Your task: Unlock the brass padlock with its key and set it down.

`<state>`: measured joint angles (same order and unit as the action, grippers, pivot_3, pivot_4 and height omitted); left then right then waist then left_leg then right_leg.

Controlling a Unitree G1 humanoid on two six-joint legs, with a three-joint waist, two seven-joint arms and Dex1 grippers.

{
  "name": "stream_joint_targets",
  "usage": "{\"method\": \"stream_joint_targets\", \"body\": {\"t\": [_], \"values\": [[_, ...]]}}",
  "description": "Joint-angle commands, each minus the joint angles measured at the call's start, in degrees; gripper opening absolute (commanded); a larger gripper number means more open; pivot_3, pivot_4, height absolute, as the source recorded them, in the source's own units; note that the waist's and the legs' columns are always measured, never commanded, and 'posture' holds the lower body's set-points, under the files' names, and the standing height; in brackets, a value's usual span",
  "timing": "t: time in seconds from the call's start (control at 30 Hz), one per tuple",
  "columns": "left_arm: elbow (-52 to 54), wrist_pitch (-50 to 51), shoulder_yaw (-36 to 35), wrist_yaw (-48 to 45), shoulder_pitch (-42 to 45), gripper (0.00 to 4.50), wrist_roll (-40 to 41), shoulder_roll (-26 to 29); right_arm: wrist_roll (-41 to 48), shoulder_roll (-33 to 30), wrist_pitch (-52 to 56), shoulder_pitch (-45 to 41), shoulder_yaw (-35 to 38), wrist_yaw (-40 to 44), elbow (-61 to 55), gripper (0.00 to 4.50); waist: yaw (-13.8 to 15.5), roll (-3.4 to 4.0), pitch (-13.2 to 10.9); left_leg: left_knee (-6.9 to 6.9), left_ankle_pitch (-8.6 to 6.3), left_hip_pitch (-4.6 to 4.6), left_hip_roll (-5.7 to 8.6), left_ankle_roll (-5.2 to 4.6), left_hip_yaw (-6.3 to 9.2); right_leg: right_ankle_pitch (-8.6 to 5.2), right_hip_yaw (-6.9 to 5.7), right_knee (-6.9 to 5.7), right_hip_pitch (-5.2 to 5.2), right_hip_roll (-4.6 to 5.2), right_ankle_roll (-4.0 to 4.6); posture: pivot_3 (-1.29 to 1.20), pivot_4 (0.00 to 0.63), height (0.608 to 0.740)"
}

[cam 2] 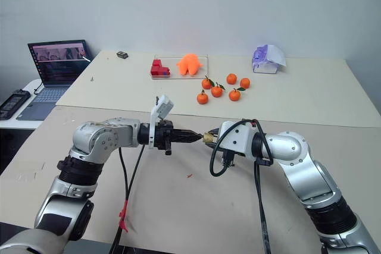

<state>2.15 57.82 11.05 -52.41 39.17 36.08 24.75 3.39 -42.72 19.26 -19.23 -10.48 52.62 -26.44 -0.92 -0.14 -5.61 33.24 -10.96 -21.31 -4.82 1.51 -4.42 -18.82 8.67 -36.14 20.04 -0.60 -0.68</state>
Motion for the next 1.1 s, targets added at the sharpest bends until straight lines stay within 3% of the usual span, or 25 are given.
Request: {"method": "stream_joint_targets", "body": {"t": [0.03,0.4,0.57,0.7,0.8,1.0,1.1], "values": [[2.53,-4.93,2.09,-2.31,-0.34,0.04,-3.15,2.18,1.58,-0.25,1.04,-1.01,1.67,0.02,-3.64,0.91,0.05,0.00,0.00,-0.01,0.01,0.00,0.00,0.02,0.00,0.00,0.00,0.01,0.00,0.00,0.00,0.00,0.150,0.723],[2.98,-11.43,4.30,-8.35,-0.36,0.04,-6.05,3.98,3.37,-0.41,5.34,-0.04,2.17,-0.29,-6.53,0.91,0.05,0.00,0.00,-0.04,0.02,-0.03,0.00,0.03,0.01,0.00,0.00,0.02,0.00,0.00,0.00,0.00,0.150,0.723],[1.90,-8.45,4.53,-6.47,-0.57,0.04,-6.43,3.56,3.82,-0.59,5.99,-0.18,2.34,-0.40,-6.98,0.91,0.06,0.00,0.00,-0.03,0.00,-0.04,0.00,0.00,0.03,0.00,-0.01,0.02,0.00,0.00,-0.01,0.00,0.150,0.723],[6.42,-0.58,3.23,-9.47,-2.53,0.04,0.85,4.06,3.93,-0.66,6.23,-0.58,2.27,-0.34,-7.06,0.91,-0.13,0.02,0.01,-0.03,-0.01,-0.06,0.00,-0.01,0.03,-0.01,-0.01,0.02,0.02,-0.01,-0.01,0.00,0.150,0.723],[7.36,2.02,2.10,-8.01,-3.45,0.77,2.37,3.52,4.02,-0.87,6.23,-0.57,2.30,-0.17,-7.17,0.91,-0.04,0.01,0.01,-0.02,-0.01,-0.06,0.00,-0.02,0.07,-0.01,-0.02,-0.01,0.03,-0.02,-0.01,0.00,0.150,0.723],[10.59,8.69,-6.76,-5.49,-4.47,2.96,13.15,1.39,4.67,-1.97,6.42,-0.87,2.89,0.36,-7.23,0.91,0.08,0.03,0.02,0.03,-0.02,-0.08,0.00,-0.03,0.15,-0.01,-0.06,-0.01,0.00,-0.03,-0.01,0.00,0.150,0.723],[9.79,10.93,-8.84,-1.60,-4.83,2.96,13.72,1.05,5.02,-2.76,6.30,-0.63,3.23,0.49,-6.99,0.91,0.05,0.03,0.02,0.03,-0.02,-0.09,0.00,-0.04,0.18,-0.01,-0.07,0.02,0.00,-0.03,-0.02,0.00,0.150,0.723]]}}
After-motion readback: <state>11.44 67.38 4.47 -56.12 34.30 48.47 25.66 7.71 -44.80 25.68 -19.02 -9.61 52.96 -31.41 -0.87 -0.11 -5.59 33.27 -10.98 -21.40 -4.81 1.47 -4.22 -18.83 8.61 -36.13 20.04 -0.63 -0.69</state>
